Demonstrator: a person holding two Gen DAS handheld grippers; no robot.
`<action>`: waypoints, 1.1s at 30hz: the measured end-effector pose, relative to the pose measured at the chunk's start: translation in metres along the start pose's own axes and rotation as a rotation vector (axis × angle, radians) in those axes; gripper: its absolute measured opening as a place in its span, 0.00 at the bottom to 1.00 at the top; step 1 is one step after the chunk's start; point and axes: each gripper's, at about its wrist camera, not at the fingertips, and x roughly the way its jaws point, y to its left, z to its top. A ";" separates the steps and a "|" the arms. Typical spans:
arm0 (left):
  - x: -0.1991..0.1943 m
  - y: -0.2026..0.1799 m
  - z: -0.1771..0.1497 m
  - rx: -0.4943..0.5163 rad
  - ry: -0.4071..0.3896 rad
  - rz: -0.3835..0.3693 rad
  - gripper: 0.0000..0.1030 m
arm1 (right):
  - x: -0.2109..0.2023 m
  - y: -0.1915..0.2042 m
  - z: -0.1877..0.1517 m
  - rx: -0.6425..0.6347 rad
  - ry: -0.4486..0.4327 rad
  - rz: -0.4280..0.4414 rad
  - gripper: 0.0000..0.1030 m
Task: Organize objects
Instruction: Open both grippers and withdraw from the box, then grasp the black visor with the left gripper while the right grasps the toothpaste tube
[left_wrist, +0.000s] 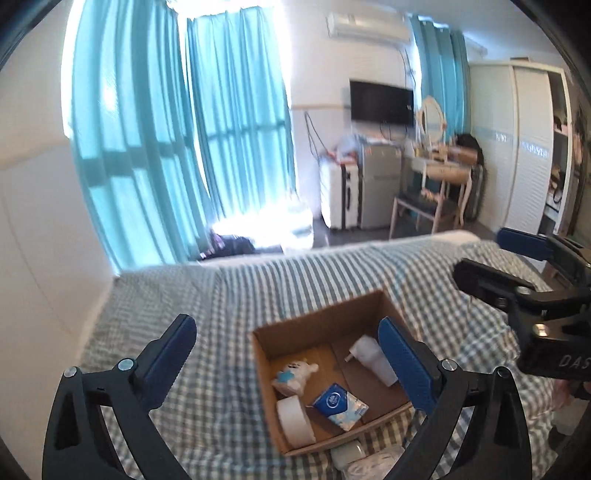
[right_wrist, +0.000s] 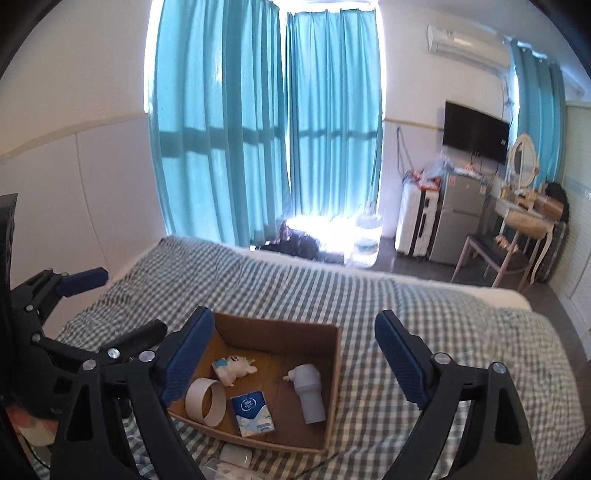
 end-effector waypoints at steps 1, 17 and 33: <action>-0.016 0.003 0.003 -0.005 -0.019 0.017 1.00 | -0.015 0.002 0.002 -0.003 -0.015 0.001 0.89; -0.094 0.016 -0.071 -0.067 -0.006 0.124 1.00 | -0.106 0.019 -0.078 -0.075 0.030 0.024 0.97; 0.027 -0.011 -0.226 -0.071 0.400 0.053 1.00 | 0.020 0.009 -0.214 0.064 0.379 0.064 0.97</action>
